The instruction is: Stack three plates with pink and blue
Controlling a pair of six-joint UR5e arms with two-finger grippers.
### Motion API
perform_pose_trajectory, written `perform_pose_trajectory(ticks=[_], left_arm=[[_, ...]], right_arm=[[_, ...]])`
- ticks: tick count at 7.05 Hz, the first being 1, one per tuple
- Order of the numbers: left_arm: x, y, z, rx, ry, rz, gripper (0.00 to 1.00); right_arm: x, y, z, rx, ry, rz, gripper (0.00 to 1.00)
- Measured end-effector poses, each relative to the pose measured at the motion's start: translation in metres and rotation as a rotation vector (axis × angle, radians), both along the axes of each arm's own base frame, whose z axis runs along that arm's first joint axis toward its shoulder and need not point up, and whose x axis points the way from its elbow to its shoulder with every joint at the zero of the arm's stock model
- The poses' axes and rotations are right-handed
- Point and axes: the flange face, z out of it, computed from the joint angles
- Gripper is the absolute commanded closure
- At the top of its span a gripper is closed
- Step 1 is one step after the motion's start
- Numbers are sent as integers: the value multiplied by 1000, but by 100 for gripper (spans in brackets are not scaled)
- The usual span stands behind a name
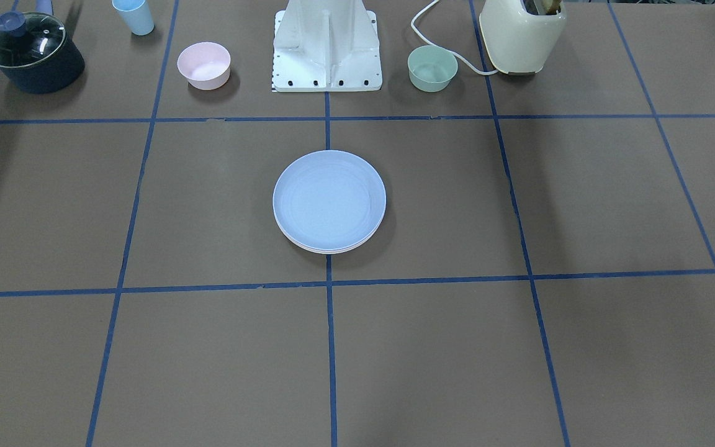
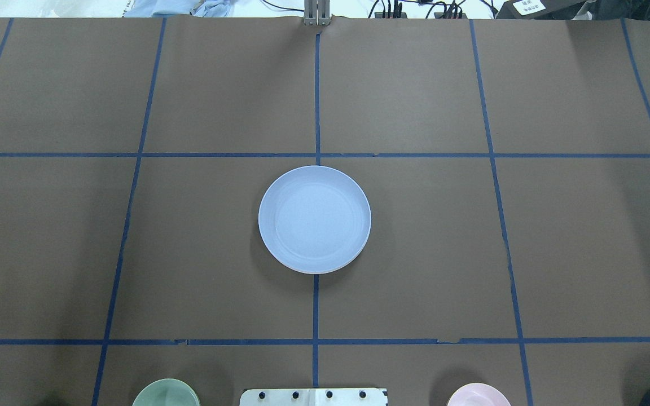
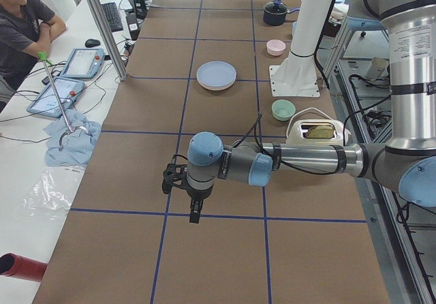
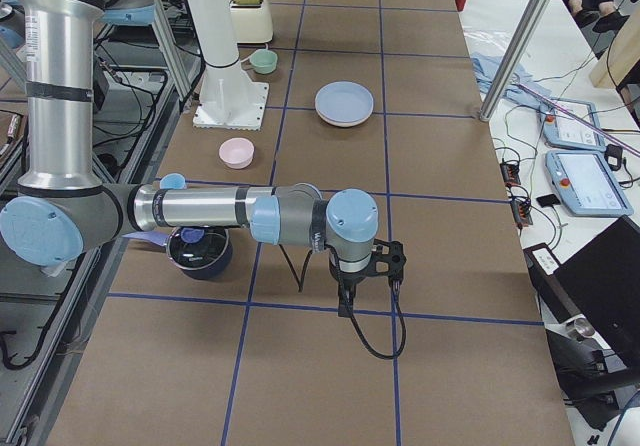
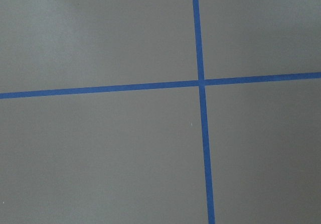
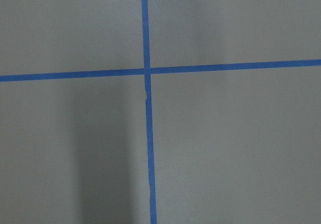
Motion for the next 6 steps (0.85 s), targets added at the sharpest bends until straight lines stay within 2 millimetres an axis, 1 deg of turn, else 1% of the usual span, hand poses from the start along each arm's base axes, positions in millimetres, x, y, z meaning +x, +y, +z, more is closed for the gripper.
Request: perform_pose_trajectory(ticks=[6], left_arm=[[0,0,0,-1,0,-1,0]], right_arm=[[0,0,2,-1,4,-1,0]])
